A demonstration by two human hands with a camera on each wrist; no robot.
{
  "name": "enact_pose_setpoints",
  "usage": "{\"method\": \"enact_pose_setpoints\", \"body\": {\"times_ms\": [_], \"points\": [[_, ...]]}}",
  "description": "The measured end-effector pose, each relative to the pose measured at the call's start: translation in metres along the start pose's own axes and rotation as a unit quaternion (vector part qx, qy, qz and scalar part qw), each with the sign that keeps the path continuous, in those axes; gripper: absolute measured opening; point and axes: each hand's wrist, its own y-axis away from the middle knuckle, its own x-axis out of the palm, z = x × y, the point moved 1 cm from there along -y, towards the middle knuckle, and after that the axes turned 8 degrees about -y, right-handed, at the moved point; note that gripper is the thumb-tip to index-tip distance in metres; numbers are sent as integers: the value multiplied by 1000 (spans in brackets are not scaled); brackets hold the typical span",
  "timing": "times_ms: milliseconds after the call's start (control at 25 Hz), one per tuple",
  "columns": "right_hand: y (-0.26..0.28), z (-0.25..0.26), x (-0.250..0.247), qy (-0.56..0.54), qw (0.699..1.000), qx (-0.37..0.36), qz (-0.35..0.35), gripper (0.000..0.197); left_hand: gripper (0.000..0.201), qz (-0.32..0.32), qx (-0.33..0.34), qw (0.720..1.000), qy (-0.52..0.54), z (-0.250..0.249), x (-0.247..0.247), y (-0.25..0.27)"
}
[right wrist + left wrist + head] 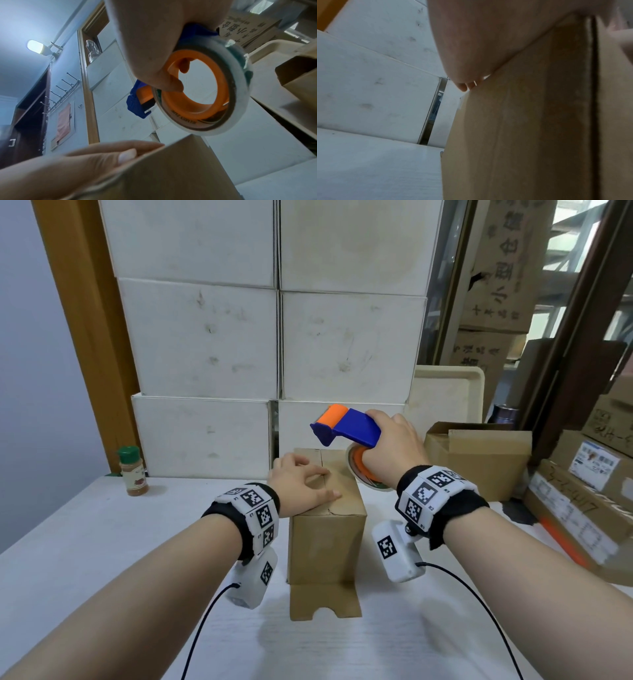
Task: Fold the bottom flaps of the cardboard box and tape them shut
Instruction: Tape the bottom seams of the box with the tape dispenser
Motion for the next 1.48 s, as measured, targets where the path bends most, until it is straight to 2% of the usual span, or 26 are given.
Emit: {"method": "enact_pose_setpoints", "body": {"times_ms": [200, 400, 640, 720, 840, 920, 1000, 1160, 1400, 1480], "points": [[0, -1, 3, 15, 1000, -5, -8, 50, 62, -10, -13, 999, -31, -4, -3, -6], [-1, 0, 7, 44, 999, -23, -24, 50, 53, -21, -12, 999, -47, -8, -4, -10], [-4, -1, 8, 56, 998, -32, -27, 48, 48, -18, -12, 1000, 8, -3, 0, -9], [-5, -2, 9, 56, 998, -30, -26, 47, 54, -3, -5, 999, 38, -1, 2, -6], [-5, -2, 9, 58, 998, -29, -26, 47, 73, 50, 13, 995, 84, 0, 6, 0], [-5, 0, 9, 58, 998, -27, -21, 47, 85, 60, 15, 993, 104, 1, 7, 1], [-3, 1, 7, 60, 998, -28, -12, 47, 83, 43, 19, 991, 126, 3, 10, 1], [-3, 2, -3, 32, 999, -10, 27, 53, 63, -41, 26, 979, 199, 9, 18, 5], [-5, 1, -14, -2, 996, -21, 87, 64, 61, -50, -16, 963, 264, 10, 25, 8], [-5, 4, -19, -14, 994, -31, 102, 61, 65, -43, -17, 963, 267, 9, 25, 7]]}}
